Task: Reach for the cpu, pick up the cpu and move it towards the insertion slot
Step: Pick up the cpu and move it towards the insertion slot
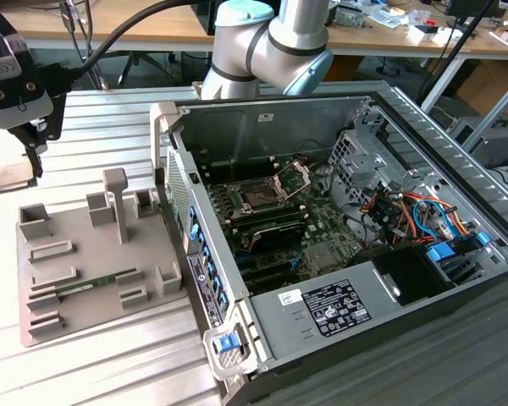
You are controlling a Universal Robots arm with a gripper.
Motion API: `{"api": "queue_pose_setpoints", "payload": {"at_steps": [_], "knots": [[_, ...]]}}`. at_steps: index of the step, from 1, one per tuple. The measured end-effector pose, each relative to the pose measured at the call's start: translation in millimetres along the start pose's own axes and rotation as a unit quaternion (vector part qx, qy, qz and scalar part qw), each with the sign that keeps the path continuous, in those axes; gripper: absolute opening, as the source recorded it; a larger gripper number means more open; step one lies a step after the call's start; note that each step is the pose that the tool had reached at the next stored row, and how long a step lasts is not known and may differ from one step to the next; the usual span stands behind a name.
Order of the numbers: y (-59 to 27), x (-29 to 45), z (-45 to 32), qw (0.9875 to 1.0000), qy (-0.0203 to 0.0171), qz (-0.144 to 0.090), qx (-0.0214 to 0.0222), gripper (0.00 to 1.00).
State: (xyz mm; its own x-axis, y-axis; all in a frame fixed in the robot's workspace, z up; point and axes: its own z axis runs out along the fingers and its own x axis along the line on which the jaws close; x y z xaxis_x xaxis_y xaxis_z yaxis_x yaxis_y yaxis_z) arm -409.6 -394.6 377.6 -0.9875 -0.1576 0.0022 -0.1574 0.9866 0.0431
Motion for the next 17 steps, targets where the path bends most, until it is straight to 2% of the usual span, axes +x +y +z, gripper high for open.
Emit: {"api": "queue_pose_setpoints", "payload": {"at_steps": [17], "knots": [[0.3, -0.2, -8.0, 1.0, 0.0001, 0.0, 0.0, 0.55]]}}
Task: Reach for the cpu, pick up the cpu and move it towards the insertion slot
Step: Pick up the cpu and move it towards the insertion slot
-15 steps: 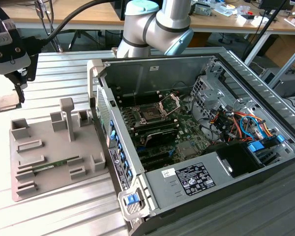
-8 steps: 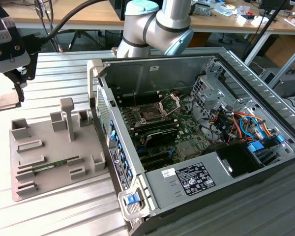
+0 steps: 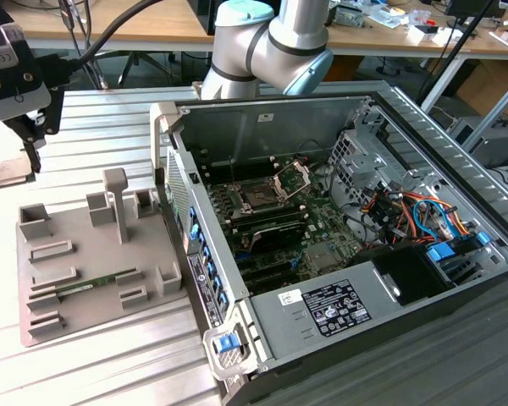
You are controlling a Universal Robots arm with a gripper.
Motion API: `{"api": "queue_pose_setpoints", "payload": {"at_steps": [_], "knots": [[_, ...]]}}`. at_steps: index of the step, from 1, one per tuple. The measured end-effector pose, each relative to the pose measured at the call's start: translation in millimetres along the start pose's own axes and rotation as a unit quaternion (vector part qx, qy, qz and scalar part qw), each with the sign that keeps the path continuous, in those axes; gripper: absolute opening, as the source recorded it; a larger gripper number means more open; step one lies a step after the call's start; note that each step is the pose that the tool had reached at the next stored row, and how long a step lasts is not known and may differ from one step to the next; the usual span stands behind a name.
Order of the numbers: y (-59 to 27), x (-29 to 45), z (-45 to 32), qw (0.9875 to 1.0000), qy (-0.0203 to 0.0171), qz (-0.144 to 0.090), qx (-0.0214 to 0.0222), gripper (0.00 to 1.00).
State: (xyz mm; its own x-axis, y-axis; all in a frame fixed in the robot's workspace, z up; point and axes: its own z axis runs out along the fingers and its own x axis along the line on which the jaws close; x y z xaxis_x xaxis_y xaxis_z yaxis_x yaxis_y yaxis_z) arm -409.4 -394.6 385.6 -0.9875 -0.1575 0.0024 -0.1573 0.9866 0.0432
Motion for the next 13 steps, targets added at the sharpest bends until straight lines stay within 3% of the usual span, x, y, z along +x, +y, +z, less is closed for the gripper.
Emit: {"api": "queue_pose_setpoints", "payload": {"at_steps": [13], "knots": [[0.2, -0.1, -4.9, 1.0, 0.0001, 0.0, 0.0, 0.55]]}}
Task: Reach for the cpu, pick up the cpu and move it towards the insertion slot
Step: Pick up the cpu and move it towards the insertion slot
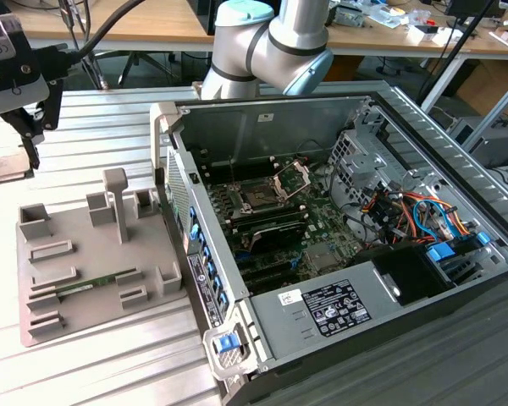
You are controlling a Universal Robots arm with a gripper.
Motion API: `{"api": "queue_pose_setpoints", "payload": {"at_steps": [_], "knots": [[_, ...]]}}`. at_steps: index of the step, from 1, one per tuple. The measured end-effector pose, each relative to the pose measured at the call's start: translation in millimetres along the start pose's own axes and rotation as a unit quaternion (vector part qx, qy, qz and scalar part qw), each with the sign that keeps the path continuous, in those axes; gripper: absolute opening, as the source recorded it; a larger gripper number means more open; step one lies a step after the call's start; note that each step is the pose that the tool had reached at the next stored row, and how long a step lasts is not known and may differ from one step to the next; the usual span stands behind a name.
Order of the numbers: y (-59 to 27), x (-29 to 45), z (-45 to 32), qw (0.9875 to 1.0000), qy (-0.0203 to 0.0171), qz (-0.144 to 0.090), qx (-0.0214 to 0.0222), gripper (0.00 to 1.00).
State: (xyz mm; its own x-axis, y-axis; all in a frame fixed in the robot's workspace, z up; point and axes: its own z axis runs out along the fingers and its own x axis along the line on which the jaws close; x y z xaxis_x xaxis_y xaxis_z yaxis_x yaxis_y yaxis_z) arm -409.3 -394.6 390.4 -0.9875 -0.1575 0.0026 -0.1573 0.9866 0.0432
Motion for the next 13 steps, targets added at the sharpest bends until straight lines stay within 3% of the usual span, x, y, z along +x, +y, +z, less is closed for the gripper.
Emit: {"api": "queue_pose_setpoints", "payload": {"at_steps": [13], "knots": [[0.3, -0.1, -6.9, 1.0, 0.0, 0.0, 0.0, 0.55]]}}
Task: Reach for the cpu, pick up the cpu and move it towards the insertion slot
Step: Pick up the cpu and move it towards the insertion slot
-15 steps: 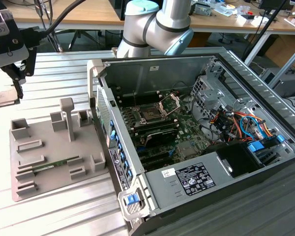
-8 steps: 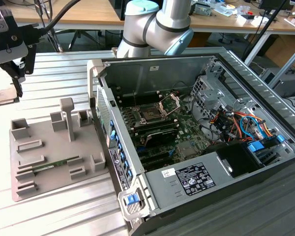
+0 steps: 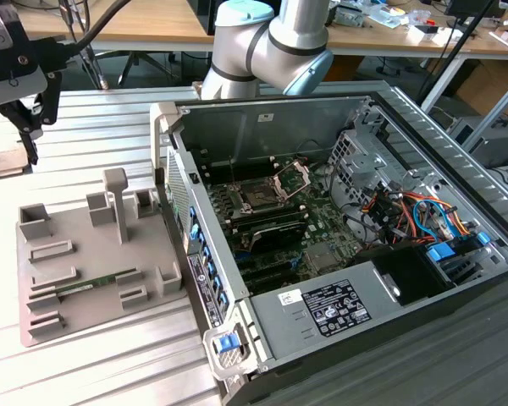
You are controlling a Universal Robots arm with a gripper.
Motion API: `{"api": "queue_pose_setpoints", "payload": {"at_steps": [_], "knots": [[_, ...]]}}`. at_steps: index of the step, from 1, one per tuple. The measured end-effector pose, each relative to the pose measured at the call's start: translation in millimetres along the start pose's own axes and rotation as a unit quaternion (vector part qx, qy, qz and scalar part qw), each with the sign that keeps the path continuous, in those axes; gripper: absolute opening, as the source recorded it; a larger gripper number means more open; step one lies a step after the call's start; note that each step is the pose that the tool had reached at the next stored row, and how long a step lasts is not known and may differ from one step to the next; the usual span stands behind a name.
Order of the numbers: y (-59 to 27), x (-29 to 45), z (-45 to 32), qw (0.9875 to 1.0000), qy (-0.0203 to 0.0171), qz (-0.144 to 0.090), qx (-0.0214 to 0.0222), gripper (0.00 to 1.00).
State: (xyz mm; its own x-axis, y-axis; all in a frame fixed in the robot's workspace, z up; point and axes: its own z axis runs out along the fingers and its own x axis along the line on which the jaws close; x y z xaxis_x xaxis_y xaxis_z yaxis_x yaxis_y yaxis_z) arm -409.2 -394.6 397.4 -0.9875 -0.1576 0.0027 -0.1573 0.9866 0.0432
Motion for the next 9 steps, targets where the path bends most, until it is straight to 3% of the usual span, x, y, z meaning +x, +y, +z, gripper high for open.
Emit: {"api": "queue_pose_setpoints", "payload": {"at_steps": [9], "knots": [[0.3, 0.0, -6.3, 1.0, 0.0, 0.0, 0.0, 0.55]]}}
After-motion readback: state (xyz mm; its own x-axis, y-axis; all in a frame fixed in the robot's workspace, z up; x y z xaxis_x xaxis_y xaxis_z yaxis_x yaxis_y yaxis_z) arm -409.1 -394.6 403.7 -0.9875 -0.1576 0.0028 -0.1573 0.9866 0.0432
